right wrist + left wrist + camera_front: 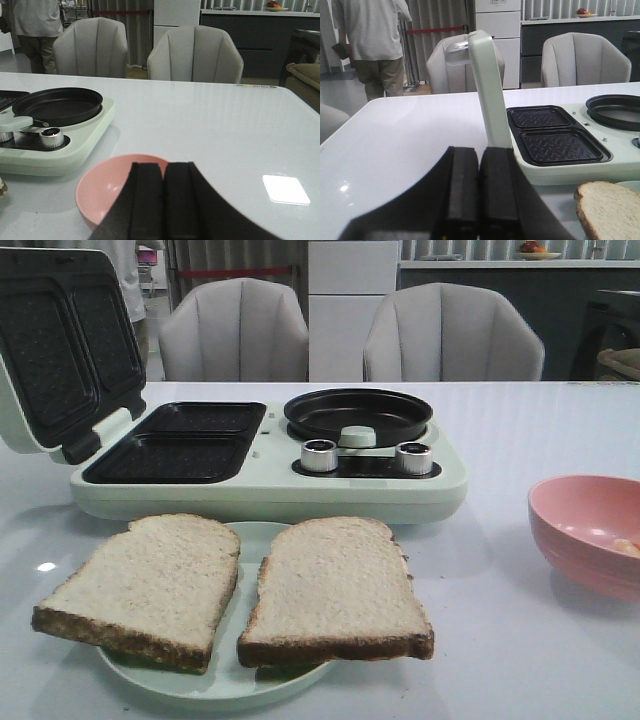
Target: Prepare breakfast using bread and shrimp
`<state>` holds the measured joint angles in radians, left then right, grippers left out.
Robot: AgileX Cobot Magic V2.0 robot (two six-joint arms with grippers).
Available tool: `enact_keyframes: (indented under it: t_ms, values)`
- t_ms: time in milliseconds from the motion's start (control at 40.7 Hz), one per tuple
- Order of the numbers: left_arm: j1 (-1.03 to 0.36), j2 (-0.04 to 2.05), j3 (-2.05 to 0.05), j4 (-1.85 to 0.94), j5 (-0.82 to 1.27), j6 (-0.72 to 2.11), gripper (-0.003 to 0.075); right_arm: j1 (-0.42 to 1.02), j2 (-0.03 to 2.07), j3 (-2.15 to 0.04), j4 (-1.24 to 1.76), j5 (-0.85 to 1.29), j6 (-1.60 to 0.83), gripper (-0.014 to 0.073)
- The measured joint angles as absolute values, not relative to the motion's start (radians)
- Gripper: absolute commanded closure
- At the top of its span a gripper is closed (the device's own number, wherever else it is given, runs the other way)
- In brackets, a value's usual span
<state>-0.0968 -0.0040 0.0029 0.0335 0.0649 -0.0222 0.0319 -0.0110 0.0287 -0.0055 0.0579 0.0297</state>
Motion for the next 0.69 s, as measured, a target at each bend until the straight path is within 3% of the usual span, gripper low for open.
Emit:
enact_keyframes:
  t_ms: [689]
  values:
    - [-0.097, -0.004, 0.003, 0.033, 0.065, -0.022, 0.0619, 0.032, -0.011, 0.029, -0.005, 0.058, 0.03, 0.0559]
